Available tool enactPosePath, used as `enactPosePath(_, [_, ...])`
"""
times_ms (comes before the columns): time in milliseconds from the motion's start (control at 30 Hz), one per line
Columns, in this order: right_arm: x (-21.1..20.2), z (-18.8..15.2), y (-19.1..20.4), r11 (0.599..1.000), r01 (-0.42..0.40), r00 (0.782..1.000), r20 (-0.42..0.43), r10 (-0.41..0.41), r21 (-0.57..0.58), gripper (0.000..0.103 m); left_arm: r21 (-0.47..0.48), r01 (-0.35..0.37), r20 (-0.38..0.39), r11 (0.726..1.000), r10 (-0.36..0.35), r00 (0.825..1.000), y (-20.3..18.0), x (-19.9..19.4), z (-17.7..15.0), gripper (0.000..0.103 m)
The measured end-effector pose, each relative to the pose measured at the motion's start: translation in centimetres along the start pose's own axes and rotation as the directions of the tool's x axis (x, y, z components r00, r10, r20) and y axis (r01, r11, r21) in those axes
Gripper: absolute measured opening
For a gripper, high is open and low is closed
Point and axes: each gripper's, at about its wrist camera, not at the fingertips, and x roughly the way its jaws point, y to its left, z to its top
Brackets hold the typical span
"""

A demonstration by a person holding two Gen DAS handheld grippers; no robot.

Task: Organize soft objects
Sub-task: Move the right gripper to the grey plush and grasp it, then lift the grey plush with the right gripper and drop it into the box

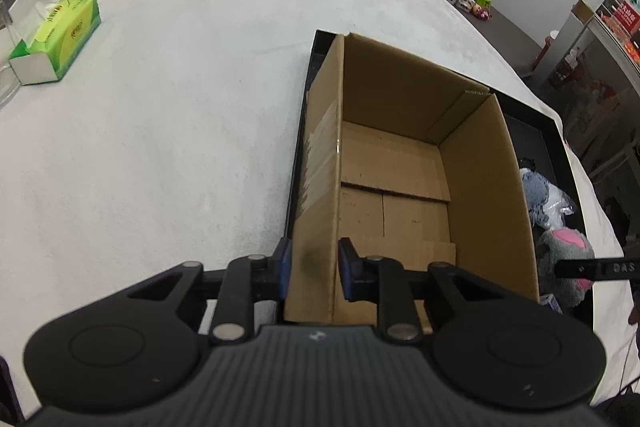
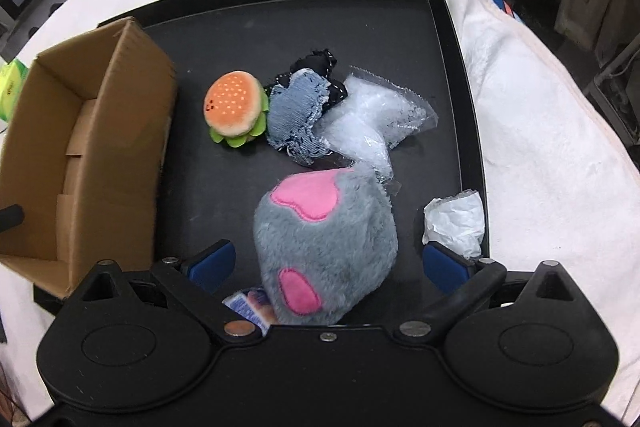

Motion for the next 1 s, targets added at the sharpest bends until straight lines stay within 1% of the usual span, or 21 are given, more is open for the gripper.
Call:
enactPosePath(67, [0.6,0.1,0.2,1.0,0.0,1.0,-0.014,0.0,-0.002,0.084,-0.001,0.01,-0.006,1.0,-0.01,1.0,0.1,0.2,-0.1,0.017])
enactPosePath(100, [0.9,0.1,0.3,1.0,0.001,1.0,-0.023,-0.001,-0.007,0.073,-0.005,0.011,-0.007,1.0,-0.011,1.0,0.2,0.3,0.0,0.017])
enactPosePath(133, [1.1,0.1,0.5,1.0,0.002,1.0,-0.03,-0.003,-0.012,0.069,-0.006,0.013,-0.007,1.0,-0.013,1.0,0.3,0.3,0.0,0.017])
enactPosePath(200, [1.2,0.2,0.8,0.999,0.028,0.999,-0.024,-0.028,-0.02,0.064,-0.009,0.016,-0.004,1.0,-0.016,1.0,0.4,0.4,-0.1,0.017])
enactPosePath(333, [0.7,0.2,0.9,0.999,0.028,1.0,-0.007,-0.028,-0.027,0.053,-0.017,0.022,0.001,1.0,-0.022,1.0,0.4,0.3,-0.1,0.017])
enactPosePath(433, [0.0,0.2,1.0,0.999,0.022,1.0,0.006,-0.022,-0.027,0.051,-0.024,0.022,0.007,0.999,-0.022,1.0,0.4,0.2,-0.1,0.017])
enactPosePath(667, [-2.4,0.5,1.6,0.999,-0.002,0.998,0.066,0.006,-0.051,0.05,-0.031,0.021,0.015,0.999,-0.021,1.0,0.3,-0.5,-0.5,0.018])
enactPosePath(833, [-4.8,0.8,2.7,0.996,-0.039,0.991,0.123,0.049,-0.08,0.05,-0.046,0.019,0.008,0.999,-0.019,1.0,0.4,-0.8,-0.8,0.018])
enactPosePath(1000, [-7.0,1.4,4.3,0.989,-0.08,0.98,0.169,0.101,-0.125,0.05,-0.045,0.018,0.032,0.999,-0.017,0.999,0.4,-1.7,-0.9,0.018])
